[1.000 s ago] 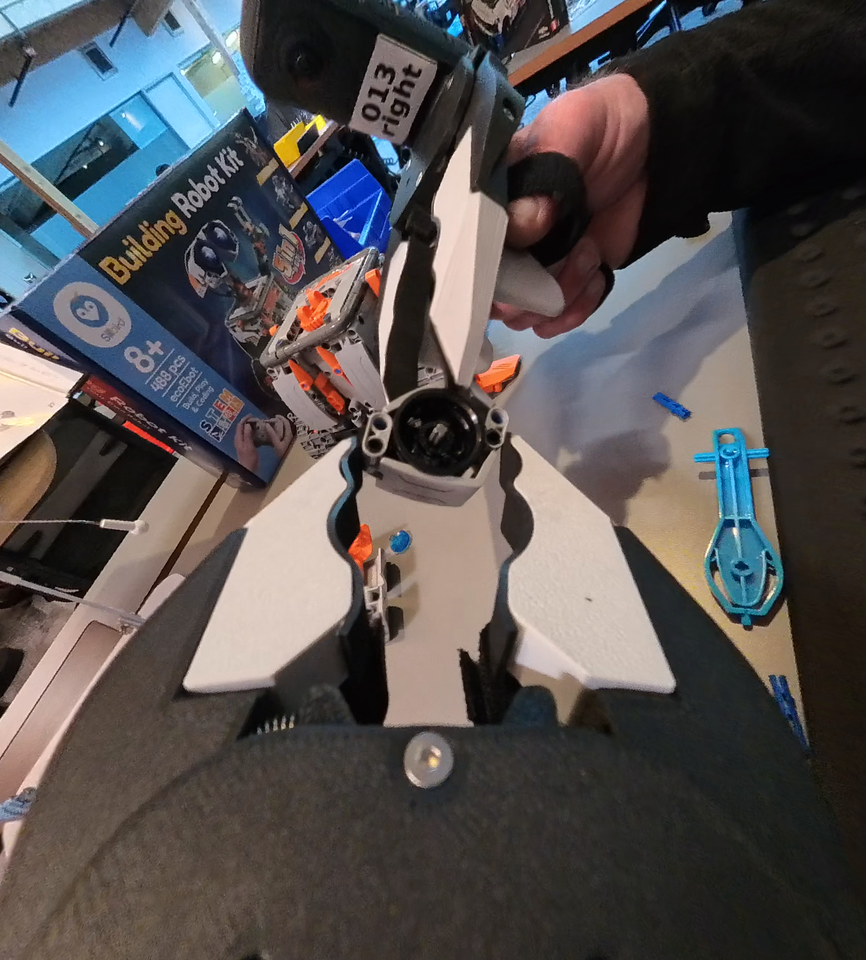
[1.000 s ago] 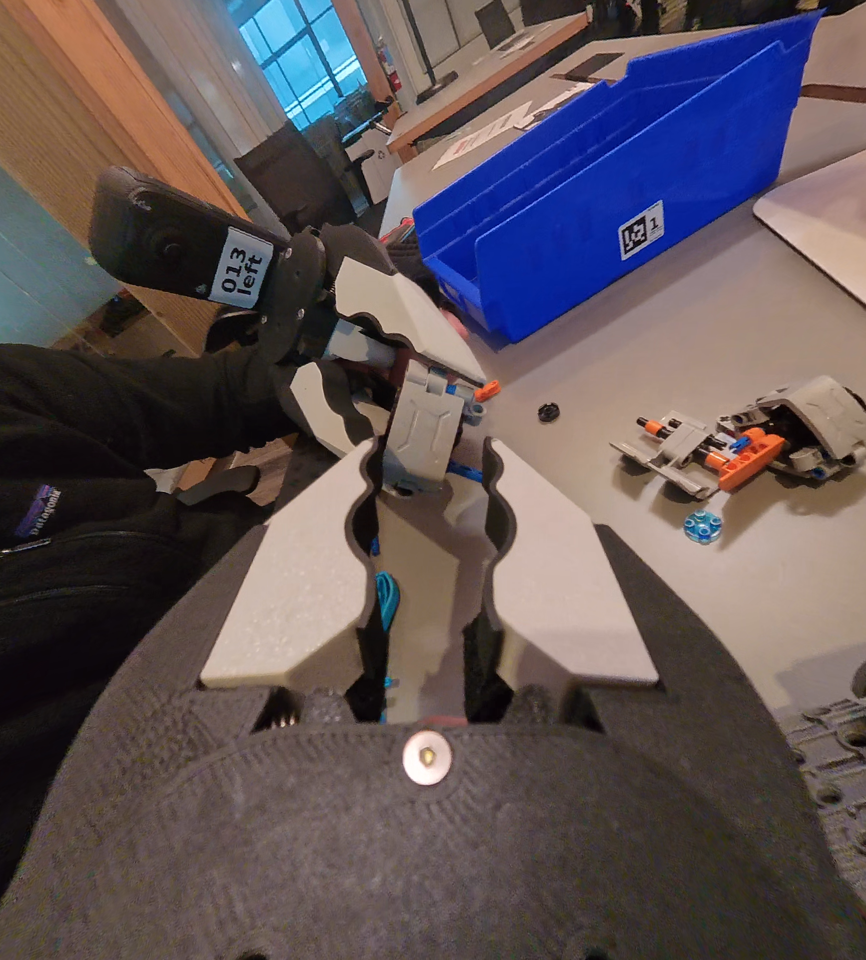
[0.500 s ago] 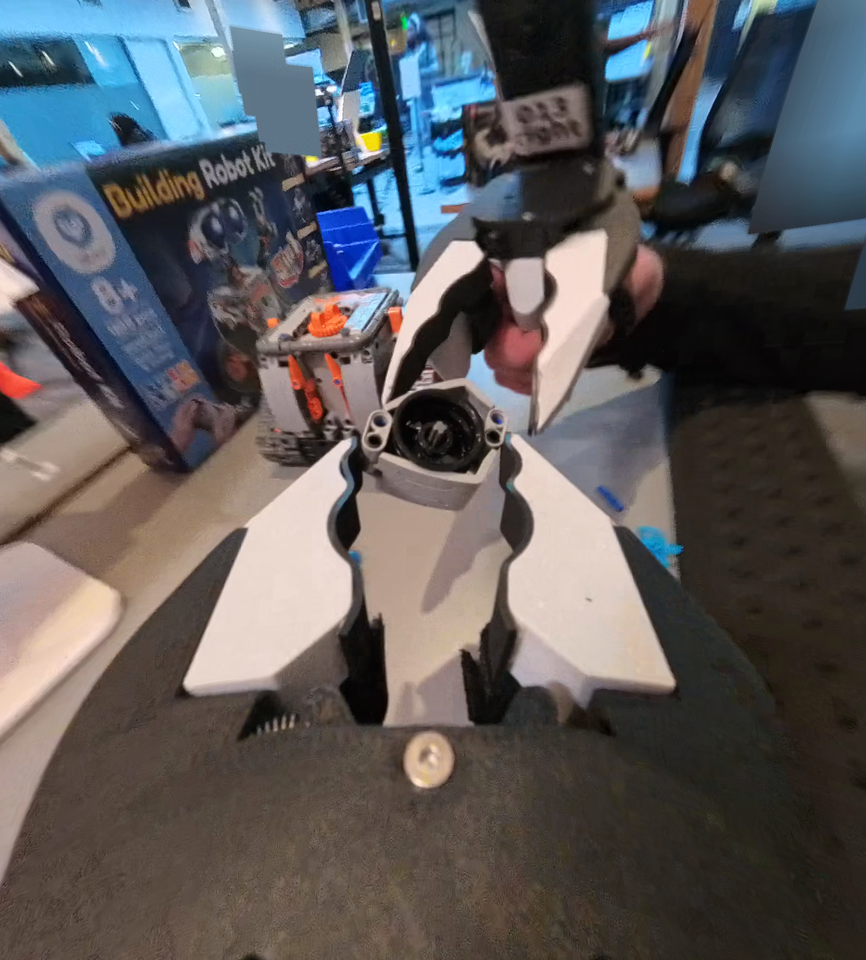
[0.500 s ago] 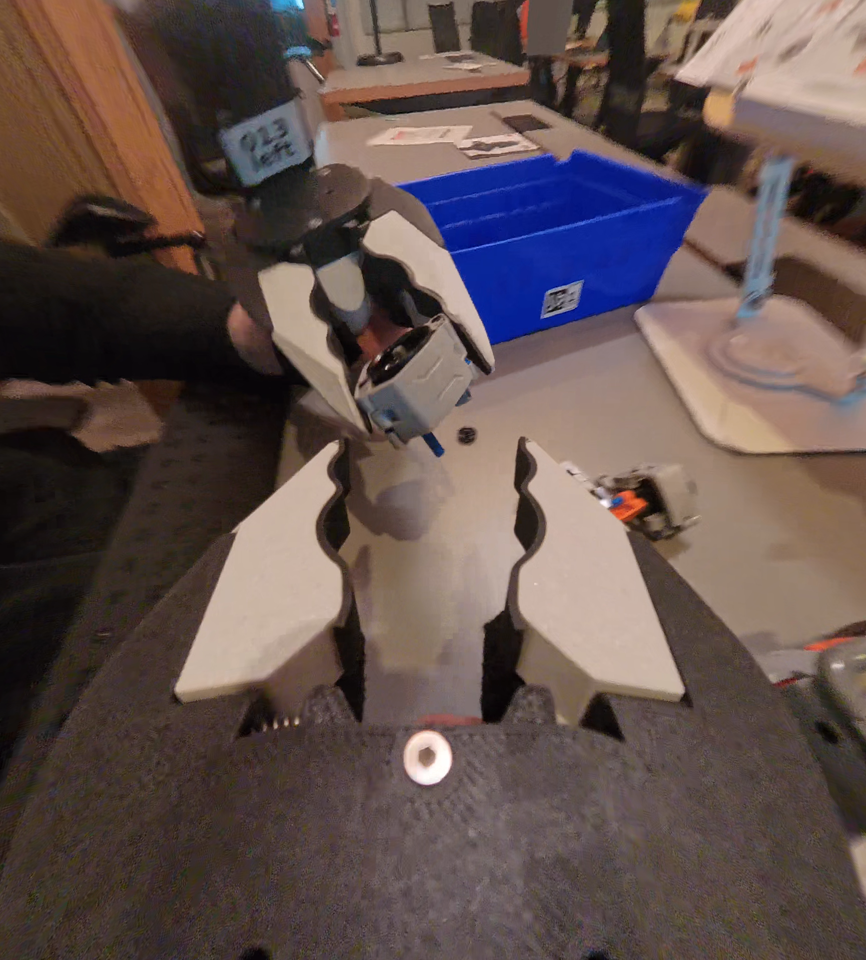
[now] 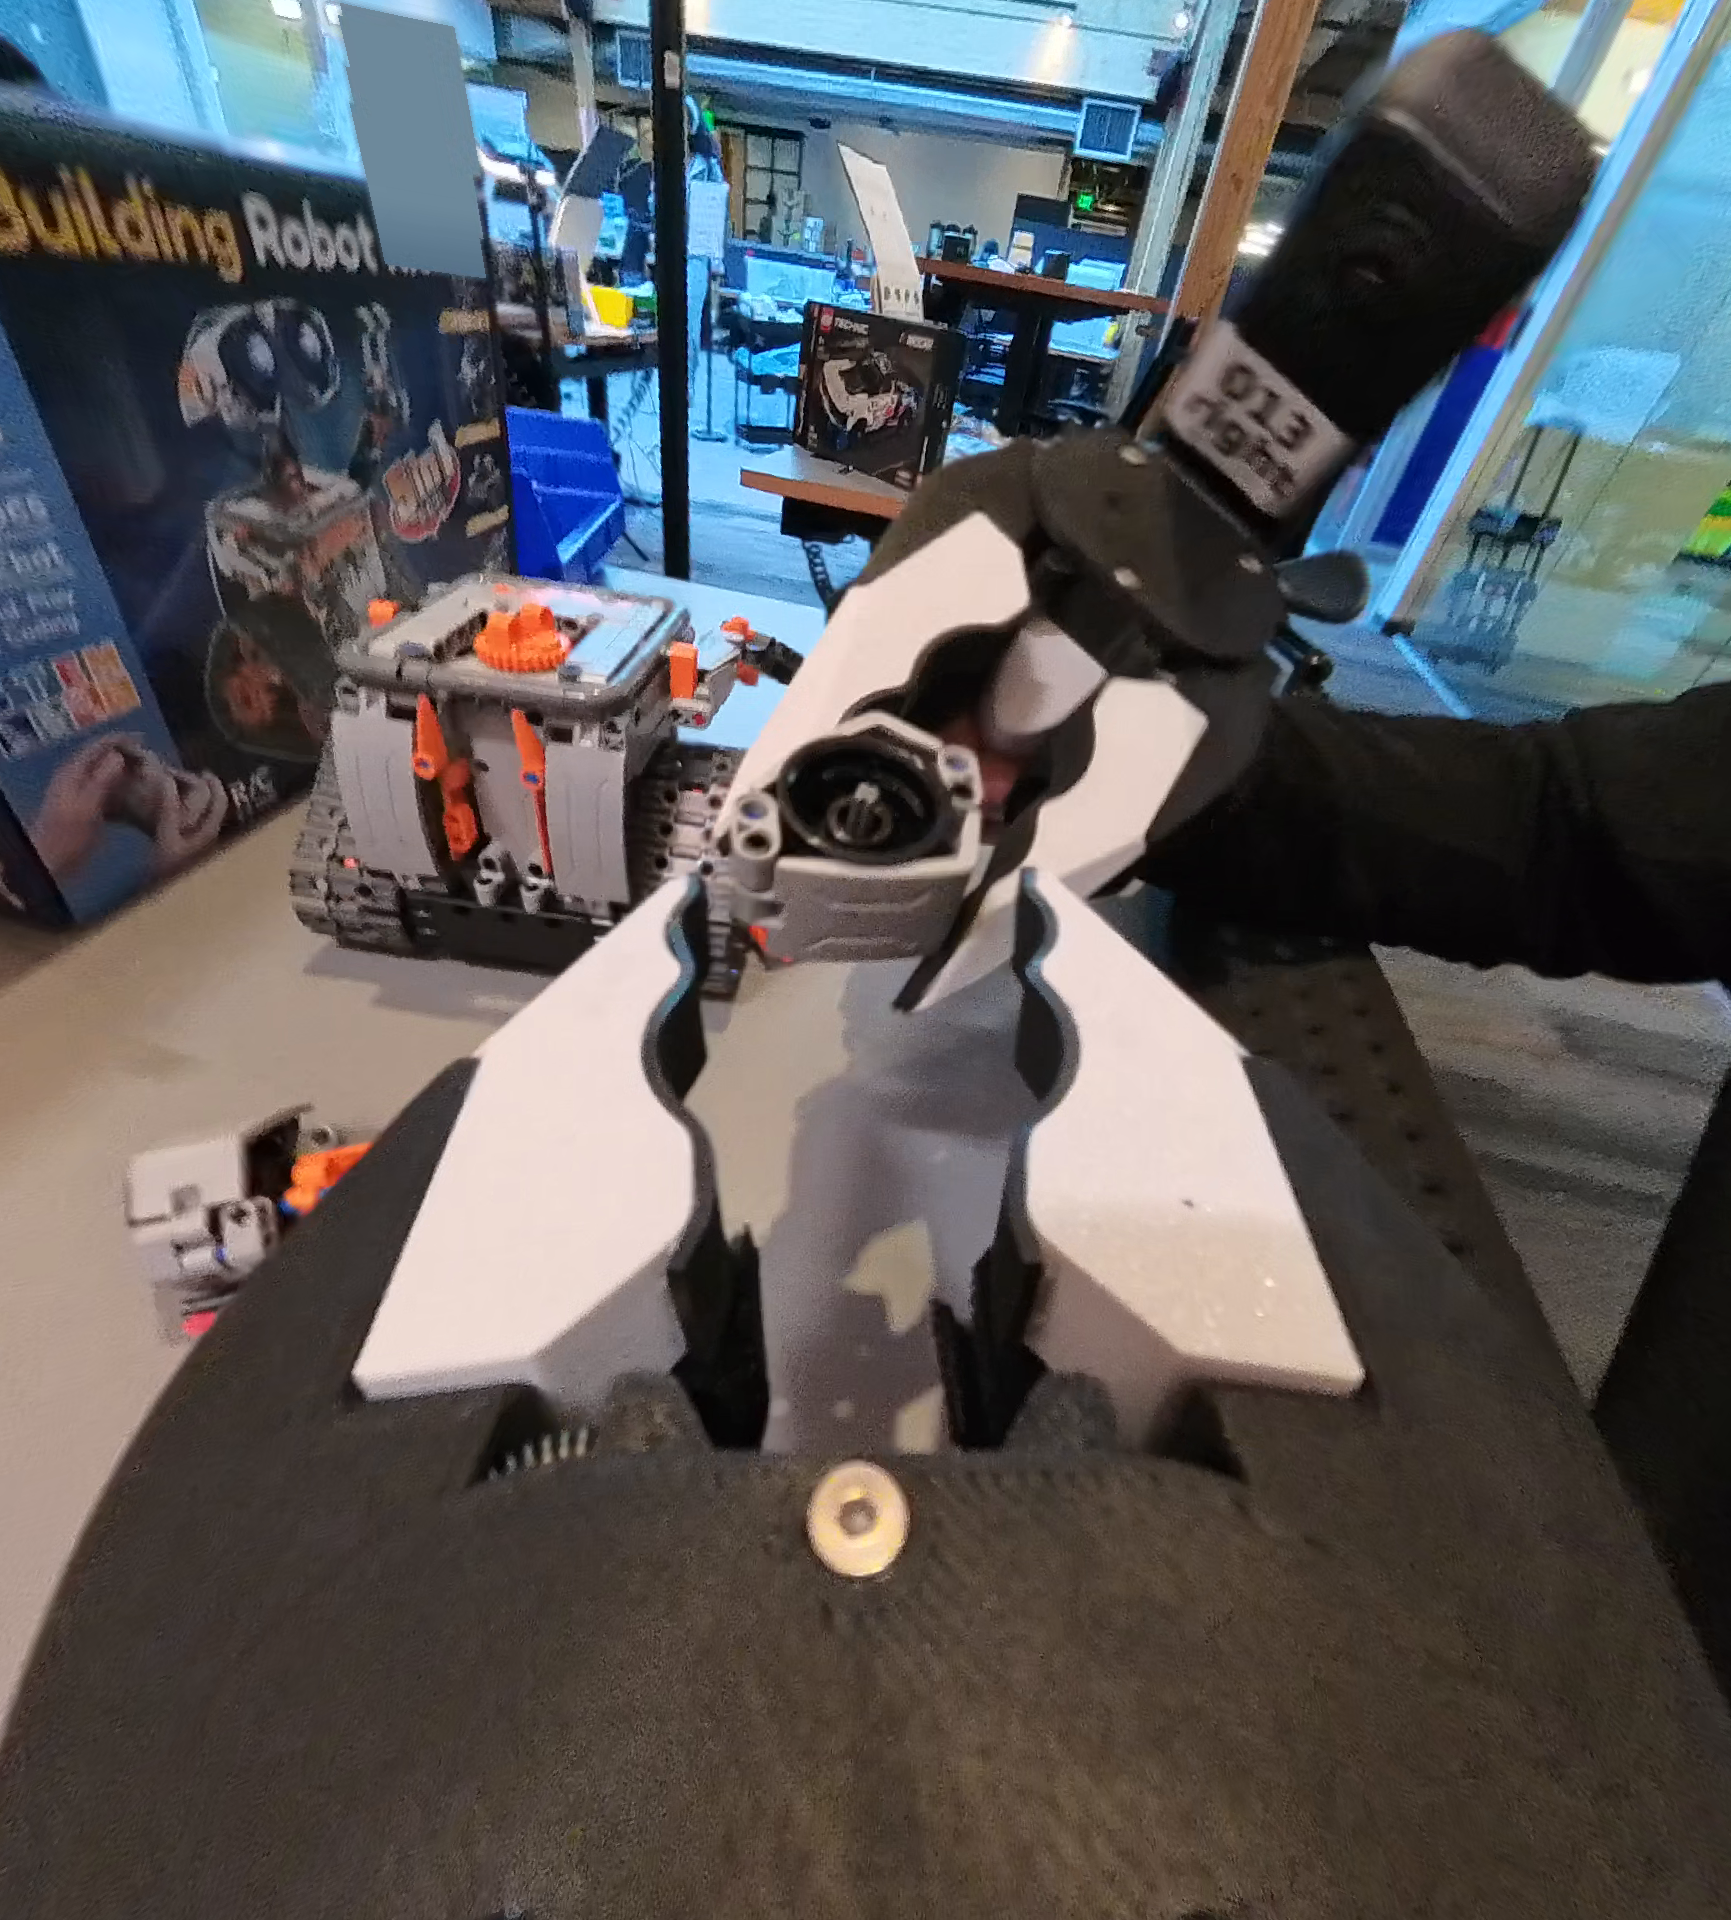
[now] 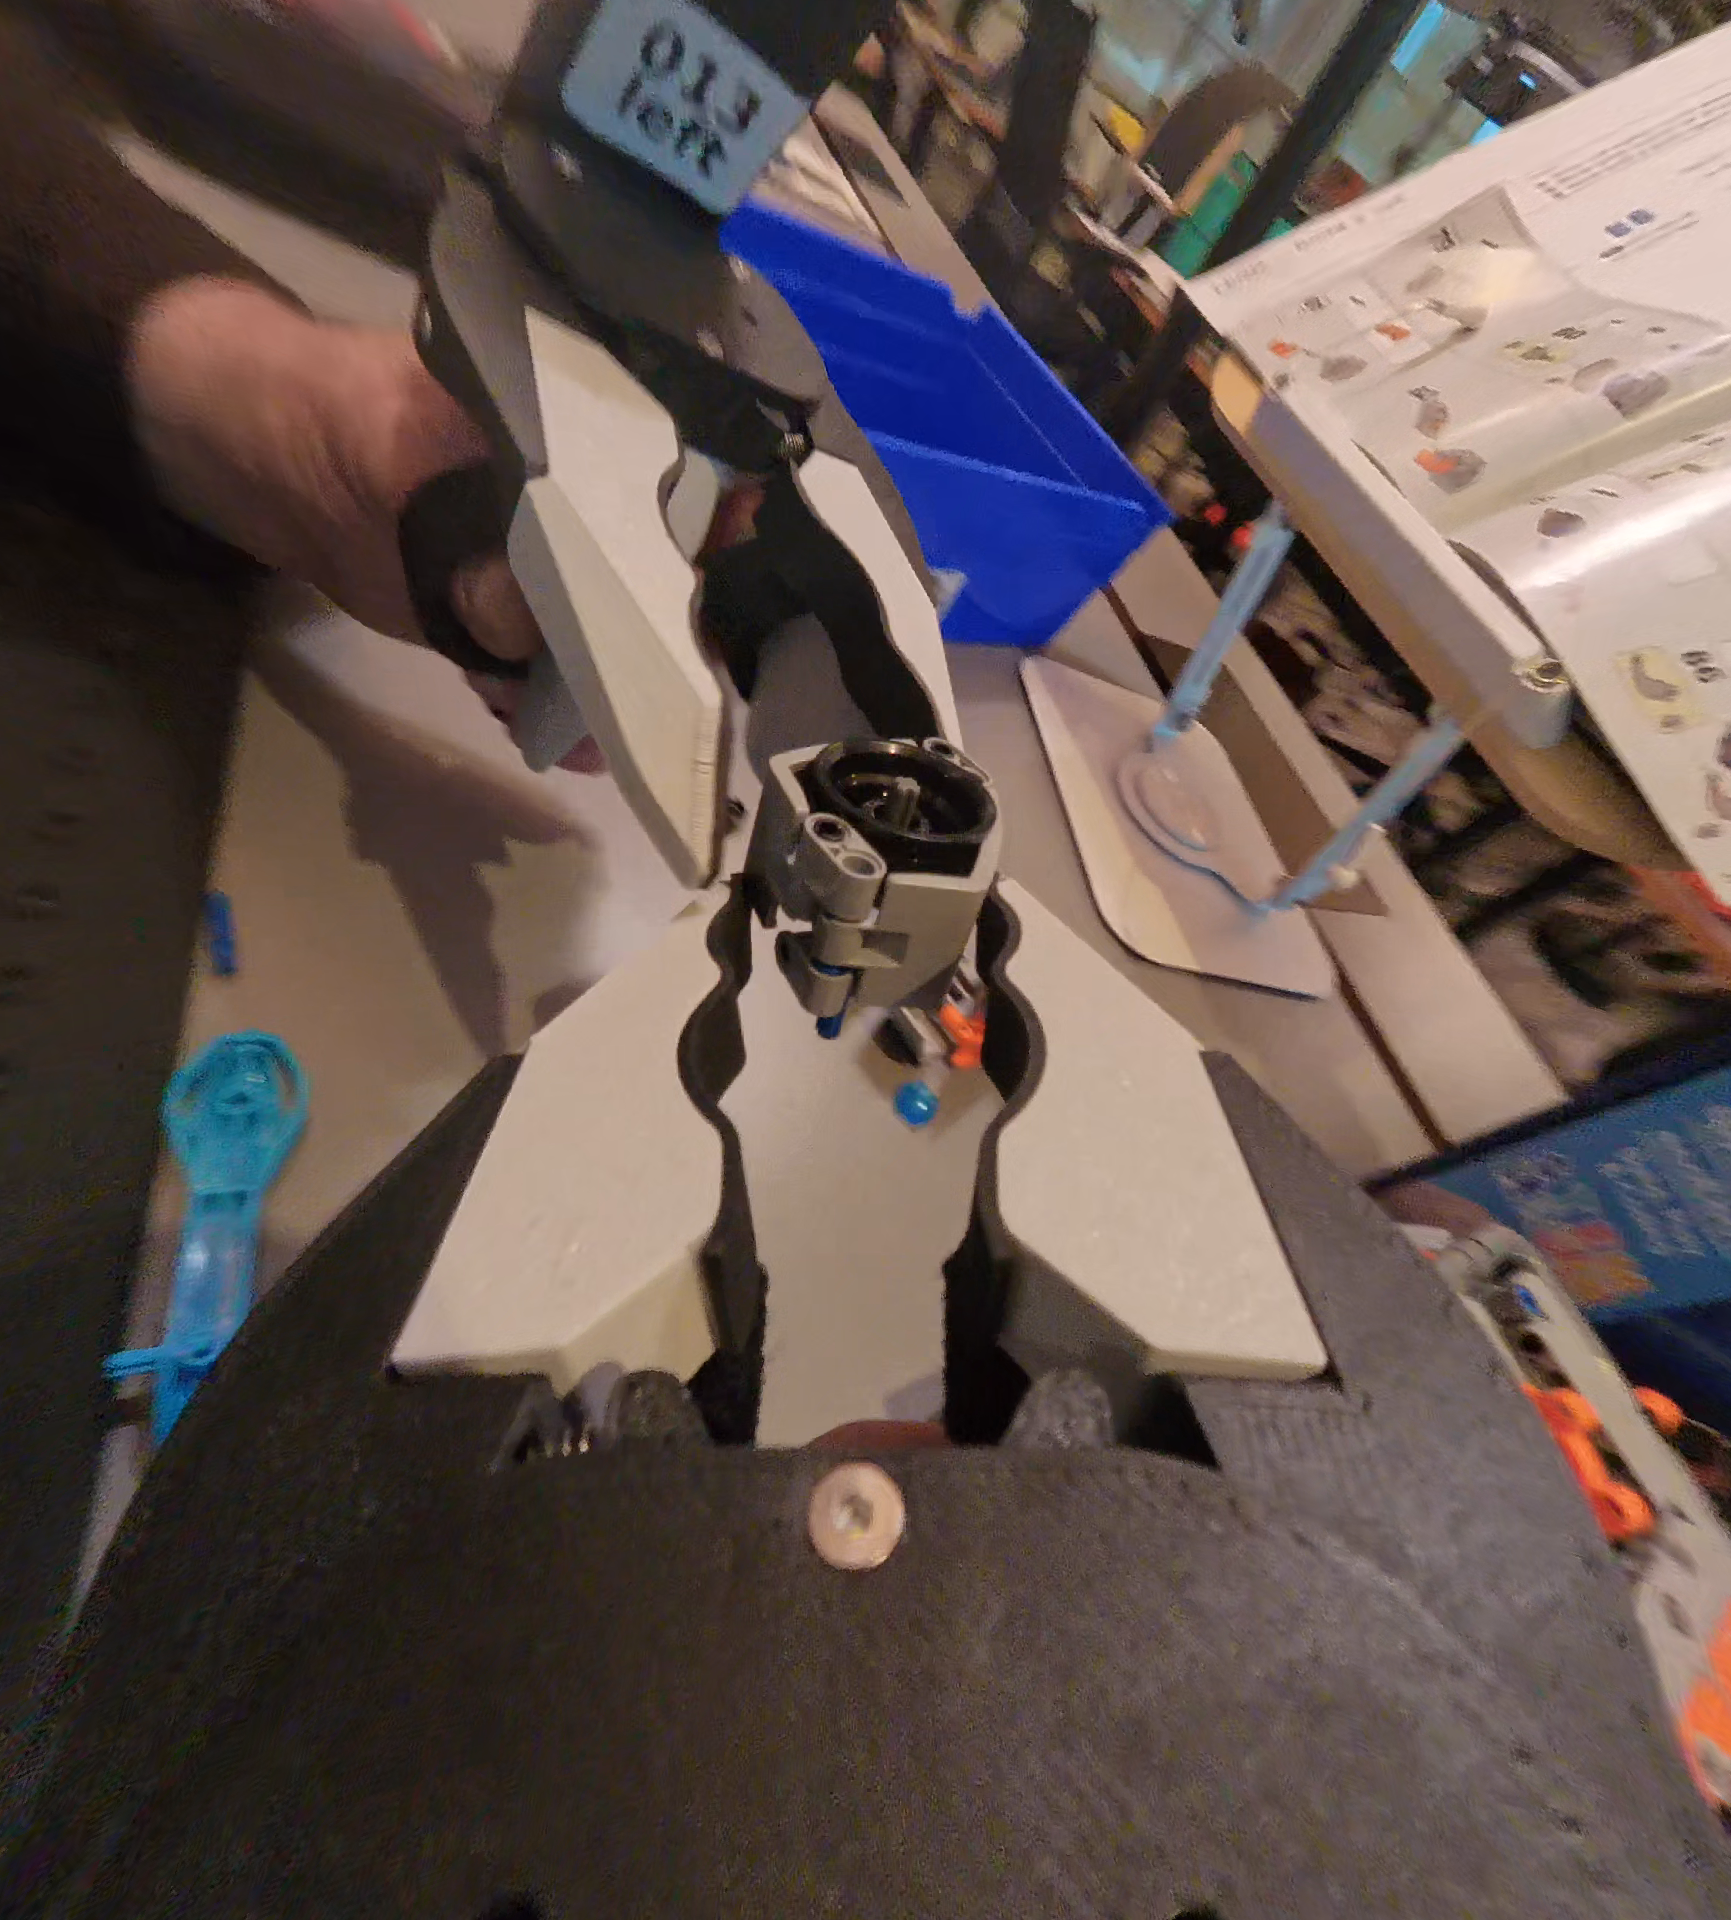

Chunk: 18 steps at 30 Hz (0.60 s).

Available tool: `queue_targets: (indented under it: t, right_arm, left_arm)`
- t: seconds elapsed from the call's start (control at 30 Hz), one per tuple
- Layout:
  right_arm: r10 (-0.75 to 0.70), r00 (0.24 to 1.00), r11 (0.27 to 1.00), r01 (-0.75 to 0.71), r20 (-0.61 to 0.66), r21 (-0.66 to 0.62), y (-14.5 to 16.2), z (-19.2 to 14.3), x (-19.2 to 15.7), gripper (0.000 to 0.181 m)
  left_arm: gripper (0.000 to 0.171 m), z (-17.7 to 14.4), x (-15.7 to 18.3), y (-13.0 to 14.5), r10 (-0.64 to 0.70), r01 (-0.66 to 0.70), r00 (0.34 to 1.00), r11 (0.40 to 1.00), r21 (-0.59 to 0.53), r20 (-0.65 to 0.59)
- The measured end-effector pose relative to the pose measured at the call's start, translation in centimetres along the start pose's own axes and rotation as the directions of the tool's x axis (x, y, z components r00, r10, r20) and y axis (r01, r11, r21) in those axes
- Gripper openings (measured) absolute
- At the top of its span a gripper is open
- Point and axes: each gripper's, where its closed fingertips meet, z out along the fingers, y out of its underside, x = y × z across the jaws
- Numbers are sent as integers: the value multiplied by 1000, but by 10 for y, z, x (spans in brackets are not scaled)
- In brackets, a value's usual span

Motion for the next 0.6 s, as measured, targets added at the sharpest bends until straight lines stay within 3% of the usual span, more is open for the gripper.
queue_targets:
  t: [0.13,0.33,0.53,0.6]
  right_arm:
    - [73,990,985,-91,123,146,-16,-15,0,41]
    - [91,977,980,-122,192,155,-11,-13,-5,41]
    - [24,978,983,-61,208,172,-11,-14,-11,42]
    - [4,980,986,-37,198,162,-8,-13,-10,41]
  left_arm:
    - [60,-5,7,-8,135,-135,991,991,4,23]
    - [58,-6,7,-8,111,-111,994,994,12,2]
    - [46,-3,17,-6,130,-129,990,992,9,-60]
    - [52,0,18,-3,162,-162,986,987,-11,-47]
